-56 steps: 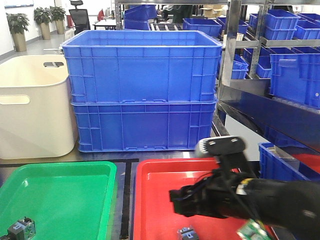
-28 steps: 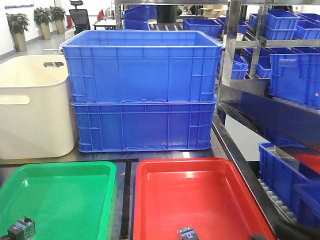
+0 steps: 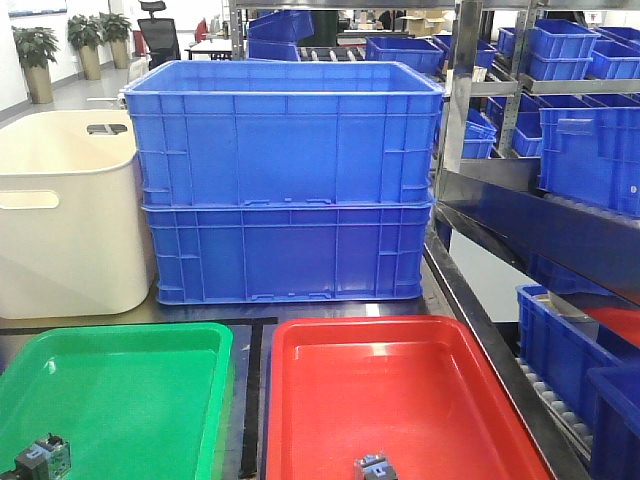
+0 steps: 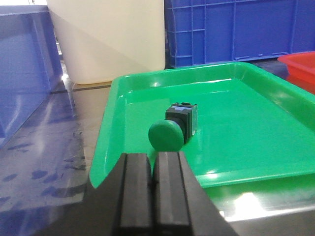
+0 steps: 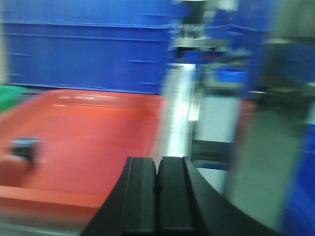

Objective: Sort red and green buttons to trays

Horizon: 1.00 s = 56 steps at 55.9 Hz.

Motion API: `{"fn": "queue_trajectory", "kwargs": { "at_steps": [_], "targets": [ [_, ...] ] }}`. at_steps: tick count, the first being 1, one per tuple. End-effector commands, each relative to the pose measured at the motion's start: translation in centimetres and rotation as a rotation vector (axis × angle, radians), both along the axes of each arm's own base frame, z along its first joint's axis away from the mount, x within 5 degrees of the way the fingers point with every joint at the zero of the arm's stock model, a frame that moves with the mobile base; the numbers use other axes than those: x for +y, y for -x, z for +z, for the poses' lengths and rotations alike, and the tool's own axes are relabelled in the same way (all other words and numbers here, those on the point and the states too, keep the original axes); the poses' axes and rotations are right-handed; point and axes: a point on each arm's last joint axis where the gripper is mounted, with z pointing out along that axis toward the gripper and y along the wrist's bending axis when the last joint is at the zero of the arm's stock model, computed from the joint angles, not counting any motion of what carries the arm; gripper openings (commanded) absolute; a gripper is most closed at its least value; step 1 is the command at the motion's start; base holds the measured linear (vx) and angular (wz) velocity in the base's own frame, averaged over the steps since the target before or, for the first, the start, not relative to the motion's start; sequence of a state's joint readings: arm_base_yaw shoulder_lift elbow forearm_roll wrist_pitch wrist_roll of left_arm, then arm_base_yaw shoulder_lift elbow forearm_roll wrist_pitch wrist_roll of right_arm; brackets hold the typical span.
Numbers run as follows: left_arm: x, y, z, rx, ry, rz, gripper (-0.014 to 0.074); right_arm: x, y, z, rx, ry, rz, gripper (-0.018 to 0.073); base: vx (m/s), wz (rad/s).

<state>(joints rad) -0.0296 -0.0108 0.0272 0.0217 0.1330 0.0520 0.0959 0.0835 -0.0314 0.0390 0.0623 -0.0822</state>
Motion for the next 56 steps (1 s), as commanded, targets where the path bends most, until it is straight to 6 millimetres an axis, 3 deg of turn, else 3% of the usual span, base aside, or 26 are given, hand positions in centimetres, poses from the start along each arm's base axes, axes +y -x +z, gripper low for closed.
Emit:
{"fn": "queue_trajectory", "kwargs": {
  "at_steps": [1, 7, 56],
  "targets": [
    [0.0, 0.2, 1.5, -0.110, 0.014, 0.000, 0.0020, -0.4, 0.3, 0.3, -0.146, 0.011, -0.062, -0.0013, 0.00, 0.00],
    [0.0, 0.2, 1.5, -0.110, 0.014, 0.000, 0.0020, -0.4, 0.7, -1.0, -0.135, 0.019, -0.067, -0.0012, 0.00, 0.00],
    [0.0, 0.2, 1.5, -0.110, 0.013, 0.000, 0.0020, -0.4, 0.6, -1.2, -0.117, 0.054, -0.068, -0.0012, 0.00, 0.00]
  ]
}}
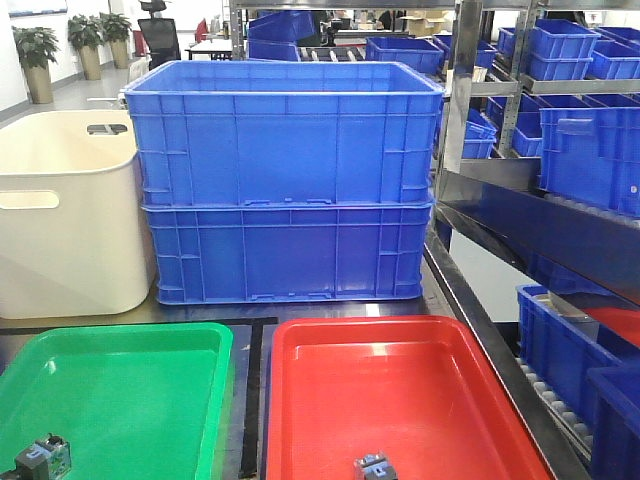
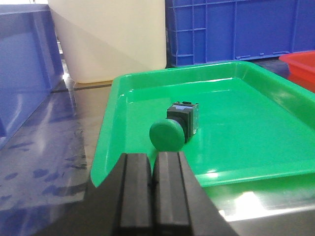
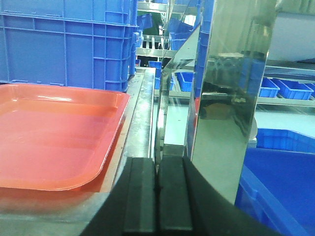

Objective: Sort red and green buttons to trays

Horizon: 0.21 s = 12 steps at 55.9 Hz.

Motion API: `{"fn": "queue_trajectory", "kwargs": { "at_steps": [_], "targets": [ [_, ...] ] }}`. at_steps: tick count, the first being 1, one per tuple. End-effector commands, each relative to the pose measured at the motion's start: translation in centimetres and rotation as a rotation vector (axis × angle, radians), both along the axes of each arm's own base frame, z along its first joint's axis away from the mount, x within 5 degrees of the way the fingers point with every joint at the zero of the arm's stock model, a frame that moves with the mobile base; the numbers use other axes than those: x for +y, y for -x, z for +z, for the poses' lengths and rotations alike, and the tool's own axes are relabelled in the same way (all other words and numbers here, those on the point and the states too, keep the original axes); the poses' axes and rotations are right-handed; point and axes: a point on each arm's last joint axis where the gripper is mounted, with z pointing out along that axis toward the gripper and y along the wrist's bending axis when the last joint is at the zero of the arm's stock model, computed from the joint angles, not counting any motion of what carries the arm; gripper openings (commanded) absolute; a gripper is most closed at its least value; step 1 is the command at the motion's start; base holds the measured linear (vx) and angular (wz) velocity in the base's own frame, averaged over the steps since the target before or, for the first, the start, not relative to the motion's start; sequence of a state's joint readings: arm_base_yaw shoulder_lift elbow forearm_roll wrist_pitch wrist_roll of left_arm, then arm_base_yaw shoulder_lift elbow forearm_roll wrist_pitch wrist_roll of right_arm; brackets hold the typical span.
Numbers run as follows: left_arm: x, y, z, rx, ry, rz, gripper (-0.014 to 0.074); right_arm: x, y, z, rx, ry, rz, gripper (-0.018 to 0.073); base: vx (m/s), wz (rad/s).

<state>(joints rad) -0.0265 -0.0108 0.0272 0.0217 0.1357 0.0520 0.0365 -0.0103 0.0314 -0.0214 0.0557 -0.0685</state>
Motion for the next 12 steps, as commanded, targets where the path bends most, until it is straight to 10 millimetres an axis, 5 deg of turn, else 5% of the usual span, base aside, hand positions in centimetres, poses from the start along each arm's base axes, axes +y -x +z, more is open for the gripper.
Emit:
{"fn": "queue_trajectory", "kwargs": {
  "at_steps": [1, 12],
  "targets": [
    [-0.02, 0.19, 1.49, -0.112, 0.013, -0.003, 0.0020, -0.01, 0.07, 0.35, -0.077, 0.013, -0.004, -0.0012, 0.00, 0.00],
    [-0.02, 0.19, 1.49, -0.112, 0.013, -0.003, 0.0020, -0.01, 0.07, 0.35, -0.077, 0.013, -0.004, -0.0009, 0.00, 0.00]
  ]
}}
